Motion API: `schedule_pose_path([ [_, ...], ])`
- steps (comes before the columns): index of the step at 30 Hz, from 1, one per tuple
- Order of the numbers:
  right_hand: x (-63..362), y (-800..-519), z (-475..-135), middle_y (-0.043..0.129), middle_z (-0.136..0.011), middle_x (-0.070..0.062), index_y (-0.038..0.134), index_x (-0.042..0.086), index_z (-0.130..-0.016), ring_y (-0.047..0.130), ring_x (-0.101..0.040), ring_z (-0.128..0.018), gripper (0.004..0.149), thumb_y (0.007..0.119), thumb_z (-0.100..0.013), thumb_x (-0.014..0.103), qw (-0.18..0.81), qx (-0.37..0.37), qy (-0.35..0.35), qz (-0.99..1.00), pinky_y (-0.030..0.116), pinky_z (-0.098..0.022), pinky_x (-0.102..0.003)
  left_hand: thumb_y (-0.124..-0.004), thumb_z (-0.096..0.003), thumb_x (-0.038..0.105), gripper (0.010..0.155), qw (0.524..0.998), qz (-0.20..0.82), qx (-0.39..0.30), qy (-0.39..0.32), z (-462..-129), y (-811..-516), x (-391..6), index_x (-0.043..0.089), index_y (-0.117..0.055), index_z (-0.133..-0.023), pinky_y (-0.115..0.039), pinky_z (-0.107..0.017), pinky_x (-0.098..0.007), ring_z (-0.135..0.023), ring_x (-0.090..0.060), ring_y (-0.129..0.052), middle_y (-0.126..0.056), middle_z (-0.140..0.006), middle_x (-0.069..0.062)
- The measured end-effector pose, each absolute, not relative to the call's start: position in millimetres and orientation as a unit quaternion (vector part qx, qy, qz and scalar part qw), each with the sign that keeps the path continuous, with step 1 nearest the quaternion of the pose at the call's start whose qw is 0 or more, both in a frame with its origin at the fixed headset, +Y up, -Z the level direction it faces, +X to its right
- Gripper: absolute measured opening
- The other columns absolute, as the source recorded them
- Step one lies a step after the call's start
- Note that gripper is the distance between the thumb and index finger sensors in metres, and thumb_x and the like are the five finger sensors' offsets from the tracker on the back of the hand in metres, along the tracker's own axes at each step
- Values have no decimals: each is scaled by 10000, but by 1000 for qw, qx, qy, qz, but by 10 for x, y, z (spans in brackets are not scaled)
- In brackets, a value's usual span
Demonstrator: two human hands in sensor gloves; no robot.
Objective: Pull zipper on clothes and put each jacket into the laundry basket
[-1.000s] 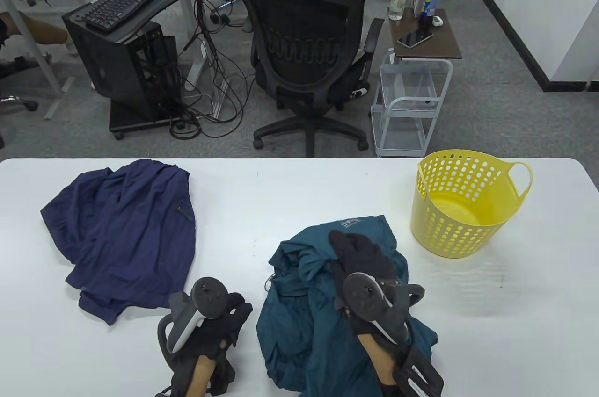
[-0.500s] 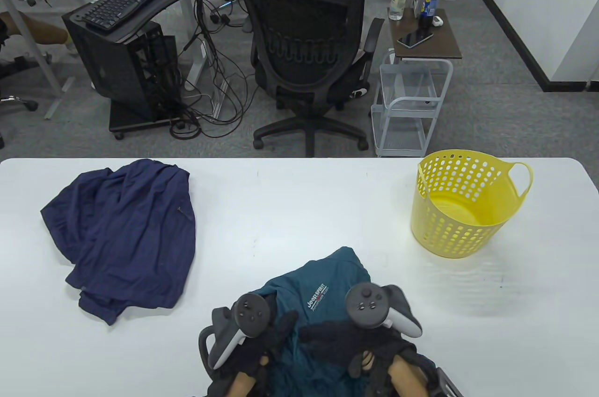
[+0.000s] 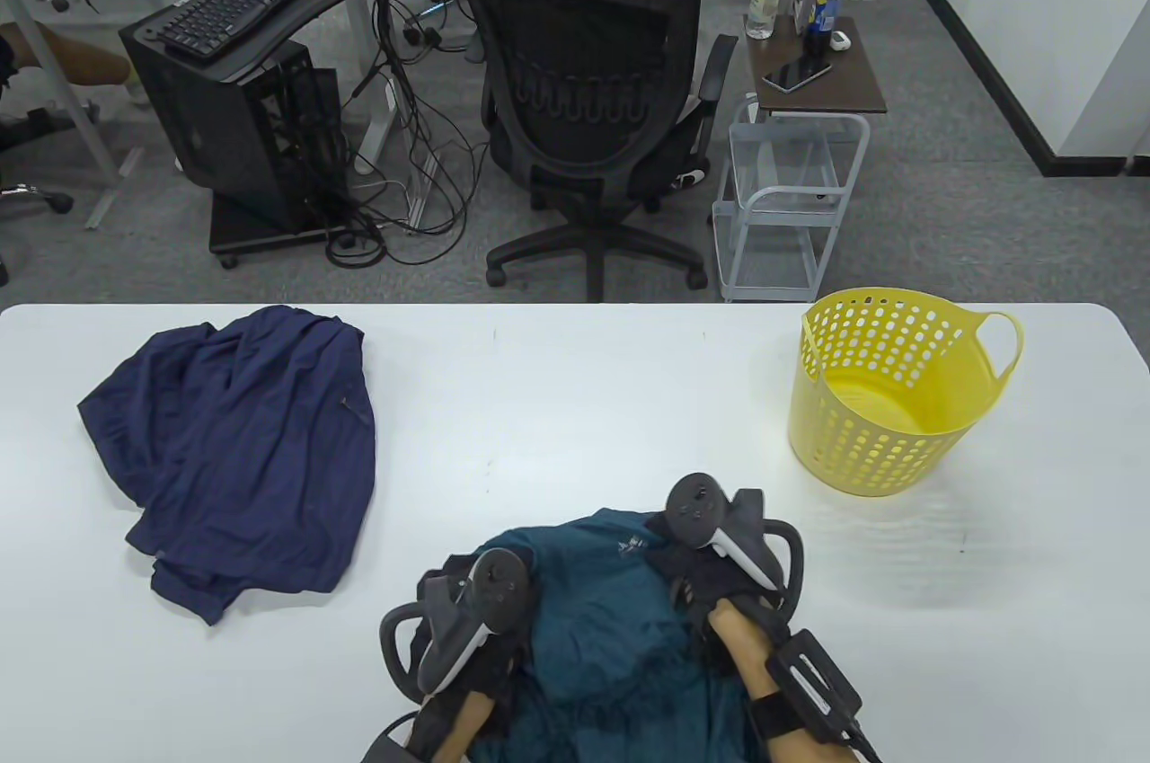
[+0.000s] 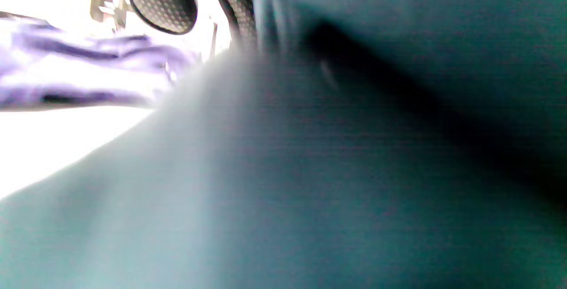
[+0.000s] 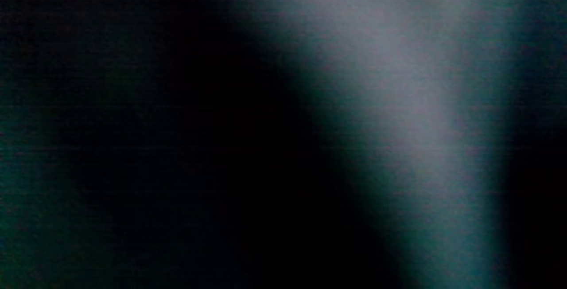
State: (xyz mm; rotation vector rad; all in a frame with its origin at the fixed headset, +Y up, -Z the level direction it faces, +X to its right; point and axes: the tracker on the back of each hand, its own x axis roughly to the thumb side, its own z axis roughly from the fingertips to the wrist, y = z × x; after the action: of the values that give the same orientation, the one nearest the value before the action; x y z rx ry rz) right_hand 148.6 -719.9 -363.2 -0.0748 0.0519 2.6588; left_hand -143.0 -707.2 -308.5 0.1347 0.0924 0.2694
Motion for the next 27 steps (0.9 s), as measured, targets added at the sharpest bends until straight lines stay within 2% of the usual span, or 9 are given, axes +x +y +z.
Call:
schedule_pose_path([
  [3, 1898, -7024, -3473, 1025, -664, 115, 898, 398, -803, 1080, -56, -333, 372, 897, -434, 448, 405, -60, -61, 910, 889, -385, -330, -793, -383, 547, 412, 975, 191, 107, 22, -3262, -6766, -1409, 548, -809, -795, -680, -654, -590, -756, -146, -952, -1012, -638, 243],
  [5, 2099, -6948, -3389, 1041, -644, 105, 911, 387, -798, 1104, -57, -297, 369, 906, -432, 441, 433, -101, -99, 890, 905, -346, -324, -771, -391, 558, 426, 966, 236, 110, -1, -3383, -6635, -1317, 561, -782, -818, -656, -671, -602, -792, -141, -934, -1000, -697, 268],
  [8, 2336, -6991, -3288, 1036, -661, 122, 893, 397, -812, 1116, -34, -295, 367, 883, -449, 448, 391, -168, -138, 895, 918, -328, -298, -725, -386, 582, 540, 951, 300, 67, -22, -3531, -6624, -1204, 506, -697, -920, -616, -667, -644, -873, -207, -873, -935, -869, 219],
  [10, 2413, -7114, -3288, 1025, -703, 89, 883, 361, -841, 1107, -103, -347, 383, 871, -462, 419, 353, -193, -112, 909, 892, -366, -349, -724, -392, 574, 571, 947, 320, 26, -20, -3545, -6719, -1192, 461, -681, -951, -600, -658, -666, -903, -259, -835, -898, -931, 173],
  [13, 2432, -7266, -3310, 901, -923, 6, 786, 300, -951, 1029, -275, -626, 520, 853, -464, 469, 296, -209, -47, 931, 804, -507, -468, -732, -395, 564, 590, 958, 286, 27, 11, -3453, -6899, -1268, 429, -674, -966, -592, -652, -676, -937, -310, -778, -840, -988, 116],
  [15, 2350, -7193, -3299, 766, -1044, -46, 707, 270, -1008, 842, -402, -862, 608, 851, -460, 492, 268, -203, -51, 941, 702, -602, -555, -731, -395, 569, 589, 967, 249, 47, 26, -3355, -6972, -1349, 431, -675, -965, -594, -652, -671, -951, -311, -755, -813, -1009, 113],
  [20, 1758, -6786, -3191, 613, -1143, -48, 682, 269, -1030, 475, -488, -1058, 631, 846, -467, 502, 202, -117, -98, 968, 450, -698, -696, -741, -405, 553, 510, 975, 218, 27, 41, -3119, -7131, -1463, 405, -796, -890, -608, -646, -659, -942, -326, -751, -844, -980, 82],
  [24, 1113, -6695, -3157, 606, -1158, -51, 696, 255, -1041, 460, -485, -1062, 647, 823, -475, 541, 154, -35, -68, 985, 426, -712, -692, -733, -414, 557, 509, 976, 204, -70, 18, -3013, -7257, -1352, 404, -799, -895, -605, -653, -649, -956, -337, -713, -827, -993, 66],
  [27, 798, -6824, -3274, 565, -1182, -66, 613, 234, -1087, 562, -461, -1033, 770, 813, -451, 619, 118, -19, -20, 993, 474, -709, -669, -736, -415, 547, 503, 978, 187, -90, 4, -2963, -7323, -1258, 403, -812, -890, -604, -652, -644, -957, -345, -696, -826, -994, 51],
])
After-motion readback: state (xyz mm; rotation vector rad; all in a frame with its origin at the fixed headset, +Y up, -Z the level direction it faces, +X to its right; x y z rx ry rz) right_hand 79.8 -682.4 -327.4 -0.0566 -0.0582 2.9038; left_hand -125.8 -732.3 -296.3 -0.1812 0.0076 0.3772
